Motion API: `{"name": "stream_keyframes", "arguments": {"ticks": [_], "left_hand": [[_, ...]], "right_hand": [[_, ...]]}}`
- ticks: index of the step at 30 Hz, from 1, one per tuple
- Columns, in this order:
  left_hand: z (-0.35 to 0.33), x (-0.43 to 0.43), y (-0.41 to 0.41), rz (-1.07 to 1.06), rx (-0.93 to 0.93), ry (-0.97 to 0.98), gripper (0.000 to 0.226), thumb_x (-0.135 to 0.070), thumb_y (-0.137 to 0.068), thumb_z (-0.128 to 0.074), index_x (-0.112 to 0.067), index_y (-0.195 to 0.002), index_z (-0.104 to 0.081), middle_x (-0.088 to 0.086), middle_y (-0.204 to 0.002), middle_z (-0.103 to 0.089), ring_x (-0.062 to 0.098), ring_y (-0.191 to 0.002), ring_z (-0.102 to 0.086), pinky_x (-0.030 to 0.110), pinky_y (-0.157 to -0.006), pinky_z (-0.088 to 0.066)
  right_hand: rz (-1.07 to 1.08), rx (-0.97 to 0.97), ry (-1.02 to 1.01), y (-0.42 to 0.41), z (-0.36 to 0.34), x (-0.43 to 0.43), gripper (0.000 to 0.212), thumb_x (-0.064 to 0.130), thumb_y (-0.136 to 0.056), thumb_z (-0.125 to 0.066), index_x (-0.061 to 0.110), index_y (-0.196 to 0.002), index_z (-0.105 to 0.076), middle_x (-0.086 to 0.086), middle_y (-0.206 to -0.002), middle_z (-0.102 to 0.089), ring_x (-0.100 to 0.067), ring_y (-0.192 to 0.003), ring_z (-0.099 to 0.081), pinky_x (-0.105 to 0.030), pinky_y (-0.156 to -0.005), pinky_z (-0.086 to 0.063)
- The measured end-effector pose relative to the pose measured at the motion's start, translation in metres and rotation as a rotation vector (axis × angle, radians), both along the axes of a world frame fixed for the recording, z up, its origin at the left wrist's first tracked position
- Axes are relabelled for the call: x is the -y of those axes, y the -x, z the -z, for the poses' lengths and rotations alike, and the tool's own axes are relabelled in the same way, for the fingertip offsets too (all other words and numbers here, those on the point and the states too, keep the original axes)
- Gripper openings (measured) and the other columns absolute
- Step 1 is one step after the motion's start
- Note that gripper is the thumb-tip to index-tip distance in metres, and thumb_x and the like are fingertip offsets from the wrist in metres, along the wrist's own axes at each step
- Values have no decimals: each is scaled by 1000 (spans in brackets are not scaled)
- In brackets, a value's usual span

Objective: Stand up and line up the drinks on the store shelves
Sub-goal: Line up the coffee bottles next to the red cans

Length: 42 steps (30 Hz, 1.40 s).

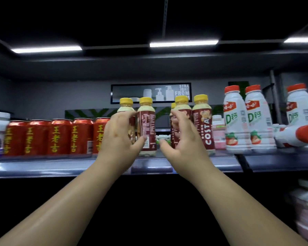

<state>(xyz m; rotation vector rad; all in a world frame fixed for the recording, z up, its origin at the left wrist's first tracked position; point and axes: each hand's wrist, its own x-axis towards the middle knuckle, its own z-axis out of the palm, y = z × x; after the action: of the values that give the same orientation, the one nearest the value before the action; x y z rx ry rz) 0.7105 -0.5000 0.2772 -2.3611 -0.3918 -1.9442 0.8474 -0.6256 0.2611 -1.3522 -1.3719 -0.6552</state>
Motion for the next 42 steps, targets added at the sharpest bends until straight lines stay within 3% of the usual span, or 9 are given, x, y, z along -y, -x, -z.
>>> {"name": "stream_keyframes", "arguments": {"ticks": [3, 10, 17, 23, 27, 30, 36, 39, 42], "left_hand": [[7, -20, 10, -88, 22, 103, 74, -26, -76, -80, -20, -139, -42, 5, -132, -47, 23, -122, -43, 36, -105, -34], [11, -28, 7, 80, 6, 193, 76, -18, -83, -75, -25, -144, -31, 2, -134, -39, 14, -117, -44, 30, -100, -41], [12, -16, -12, -45, -92, 129, 79, -11, -82, -68, -22, -147, -25, 10, -143, -31, 30, -123, -43, 40, -104, -40], [10, -13, -28, 5, -87, 237, 79, -13, -85, -66, -23, -147, -19, 10, -139, -33, 29, -117, -48, 37, -97, -43], [-1, -16, -34, -36, -123, 340, 87, -20, -85, -69, -24, -149, -10, 13, -135, -43, 31, -113, -54, 43, -94, -48], [-8, -20, -34, -37, -147, 376, 88, -24, -83, -69, -33, -143, -6, 13, -124, -55, 29, -100, -61, 47, -88, -54], [-2, -22, -27, 99, -111, 411, 92, -25, -85, -64, -42, -147, 2, 5, -144, -42, 23, -118, -52, 44, -100, -47], [-2, -24, -24, 153, -107, 423, 92, -26, -86, -65, -45, -147, 1, 2, -145, -41, 18, -117, -53, 40, -100, -47], [0, -26, -19, 147, -158, 411, 99, -29, -87, -70, -36, -151, 5, 0, -145, -38, 8, -108, -46, 26, -91, -40]], "right_hand": [[-3, -105, 74, 15, -12, -27, 78, 33, -89, -68, 37, -151, -21, 7, -135, -44, -11, -120, -46, -34, -100, -43], [254, -139, 344, 19, -25, -60, 107, 49, -87, -67, 31, -156, 12, -5, -128, -60, -23, -99, -61, -40, -88, -53], [432, -63, 266, 17, -16, -52, 108, 53, -89, -62, 21, -157, 17, -11, -128, -60, -31, -105, -62, -39, -81, -50], [436, 44, 165, 14, -1, -54, 102, 51, -95, -55, 19, -155, 22, -12, -126, -60, -34, -104, -62, -39, -77, -45], [426, 58, 152, 11, 1, -52, 100, 49, -97, -53, 18, -156, 21, -9, -125, -57, -30, -102, -60, -33, -70, -35], [389, 60, 127, 11, 2, -49, 97, 45, -98, -52, 19, -155, 22, -7, -138, -49, -28, -106, -59, -33, -72, -40], [426, 60, 159, 10, -1, -55, 96, 45, -98, -47, 21, -152, 29, -13, -150, -40, -32, -106, -61, -37, -73, -44], [449, 52, 198, 12, -3, -57, 95, 45, -97, -44, 19, -152, 29, -11, -129, -56, -29, -91, -58, -37, -67, -41], [467, 15, 223, 13, -4, -58, 94, 46, -96, -47, 15, -154, 20, -12, -126, -57, -31, -97, -60, -37, -69, -41]]}}
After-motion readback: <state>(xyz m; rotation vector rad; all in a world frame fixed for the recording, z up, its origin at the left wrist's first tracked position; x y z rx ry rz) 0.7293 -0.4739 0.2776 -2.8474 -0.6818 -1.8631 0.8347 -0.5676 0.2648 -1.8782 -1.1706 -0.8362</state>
